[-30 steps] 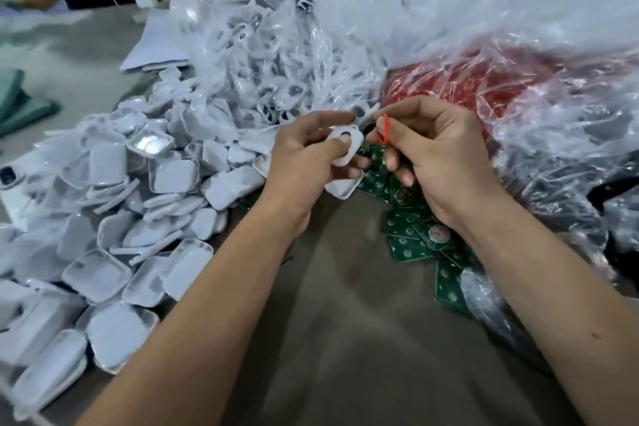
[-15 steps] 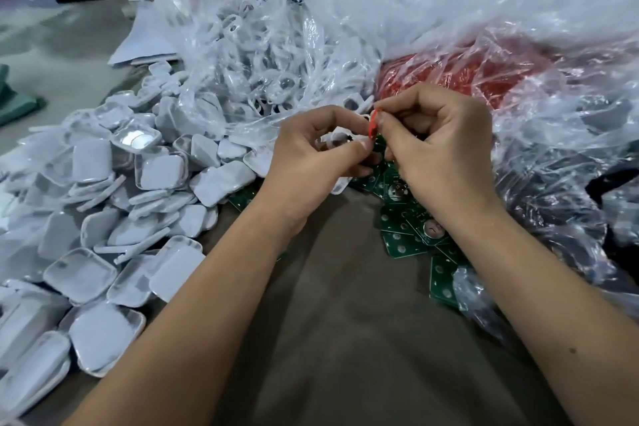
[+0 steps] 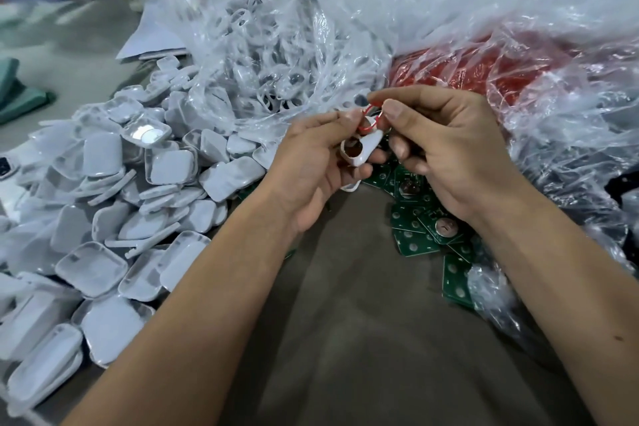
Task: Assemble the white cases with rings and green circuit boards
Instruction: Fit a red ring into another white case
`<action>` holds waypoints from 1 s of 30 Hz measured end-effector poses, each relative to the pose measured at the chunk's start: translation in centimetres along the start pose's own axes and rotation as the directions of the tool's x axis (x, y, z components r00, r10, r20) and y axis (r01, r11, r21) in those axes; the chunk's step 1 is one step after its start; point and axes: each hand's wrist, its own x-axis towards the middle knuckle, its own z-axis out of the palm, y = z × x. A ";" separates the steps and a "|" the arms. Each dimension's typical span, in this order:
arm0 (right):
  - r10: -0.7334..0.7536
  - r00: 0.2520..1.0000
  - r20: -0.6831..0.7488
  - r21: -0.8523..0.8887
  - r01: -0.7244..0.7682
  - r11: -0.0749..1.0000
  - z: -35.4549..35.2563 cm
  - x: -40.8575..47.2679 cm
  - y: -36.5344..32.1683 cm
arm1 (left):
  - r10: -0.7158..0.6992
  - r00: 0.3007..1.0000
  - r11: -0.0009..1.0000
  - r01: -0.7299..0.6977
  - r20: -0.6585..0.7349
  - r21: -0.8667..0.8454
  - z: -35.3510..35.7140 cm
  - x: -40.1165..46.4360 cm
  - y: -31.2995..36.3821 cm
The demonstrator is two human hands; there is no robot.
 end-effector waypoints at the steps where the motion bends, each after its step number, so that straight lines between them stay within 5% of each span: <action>1: 0.002 1.000 0.016 0.014 -0.002 1.000 -0.1 0.0 0.0 | -0.027 0.999 0.999 0.027 0.020 -0.025 0.0 -0.1 0.1; 11: 0.004 1.000 0.011 -0.003 -0.004 1.000 -0.1 -0.1 0.0 | -0.068 0.994 0.998 0.068 0.086 0.006 0.0 -0.3 0.2; 30: -0.019 1.000 0.004 0.010 0.019 1.000 -0.6 0.0 0.6 | 0.092 0.995 0.995 -0.094 0.049 0.043 0.0 0.0 -0.1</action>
